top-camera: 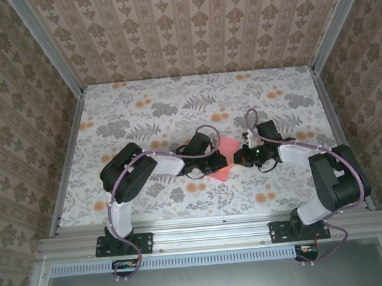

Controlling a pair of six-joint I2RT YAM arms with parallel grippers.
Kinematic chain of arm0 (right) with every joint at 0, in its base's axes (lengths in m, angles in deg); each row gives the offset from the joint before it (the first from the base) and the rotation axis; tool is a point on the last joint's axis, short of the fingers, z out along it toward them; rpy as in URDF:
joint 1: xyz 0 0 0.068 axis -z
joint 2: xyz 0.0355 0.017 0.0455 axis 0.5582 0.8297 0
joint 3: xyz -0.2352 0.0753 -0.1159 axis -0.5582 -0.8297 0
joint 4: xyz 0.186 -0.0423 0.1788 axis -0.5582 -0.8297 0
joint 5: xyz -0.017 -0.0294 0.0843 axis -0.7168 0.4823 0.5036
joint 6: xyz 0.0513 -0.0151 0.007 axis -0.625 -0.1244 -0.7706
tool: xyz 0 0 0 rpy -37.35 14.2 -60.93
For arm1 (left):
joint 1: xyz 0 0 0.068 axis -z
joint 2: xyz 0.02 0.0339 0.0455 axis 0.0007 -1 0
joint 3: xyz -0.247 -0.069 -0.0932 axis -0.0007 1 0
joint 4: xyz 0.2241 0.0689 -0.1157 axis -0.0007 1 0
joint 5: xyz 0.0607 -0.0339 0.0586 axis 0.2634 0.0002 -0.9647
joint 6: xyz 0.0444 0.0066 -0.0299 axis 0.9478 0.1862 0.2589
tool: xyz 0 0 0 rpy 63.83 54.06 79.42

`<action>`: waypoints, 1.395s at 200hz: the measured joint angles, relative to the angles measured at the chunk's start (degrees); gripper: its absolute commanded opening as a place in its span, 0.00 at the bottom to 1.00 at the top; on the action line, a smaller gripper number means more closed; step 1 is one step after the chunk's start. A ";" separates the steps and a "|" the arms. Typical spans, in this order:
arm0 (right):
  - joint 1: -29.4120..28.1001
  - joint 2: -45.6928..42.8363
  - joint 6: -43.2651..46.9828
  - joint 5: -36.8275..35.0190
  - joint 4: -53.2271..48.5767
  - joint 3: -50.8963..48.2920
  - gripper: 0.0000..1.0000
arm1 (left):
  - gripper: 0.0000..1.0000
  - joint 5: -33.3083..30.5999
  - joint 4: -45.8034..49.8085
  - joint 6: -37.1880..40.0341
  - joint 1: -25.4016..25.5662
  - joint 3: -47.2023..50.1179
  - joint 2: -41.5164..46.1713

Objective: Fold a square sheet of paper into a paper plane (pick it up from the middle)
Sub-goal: Fold the triangle a second time at the center of the table.

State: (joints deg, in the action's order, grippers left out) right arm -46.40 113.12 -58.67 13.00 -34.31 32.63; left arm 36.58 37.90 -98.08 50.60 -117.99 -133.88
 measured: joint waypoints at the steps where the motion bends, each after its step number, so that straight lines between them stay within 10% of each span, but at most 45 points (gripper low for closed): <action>1: -0.02 0.00 -0.09 0.07 0.17 0.00 0.00 | 0.09 0.00 0.00 -0.02 0.00 0.00 0.00; 279: -3.23 10.71 3.67 -5.51 -1.05 5.09 0.00 | 0.07 1.16 1.70 1.75 0.44 0.15 1.64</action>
State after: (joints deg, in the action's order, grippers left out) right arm -49.64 123.83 -55.00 7.49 -35.35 37.73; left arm 37.74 39.61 -96.33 51.04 -117.83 -132.24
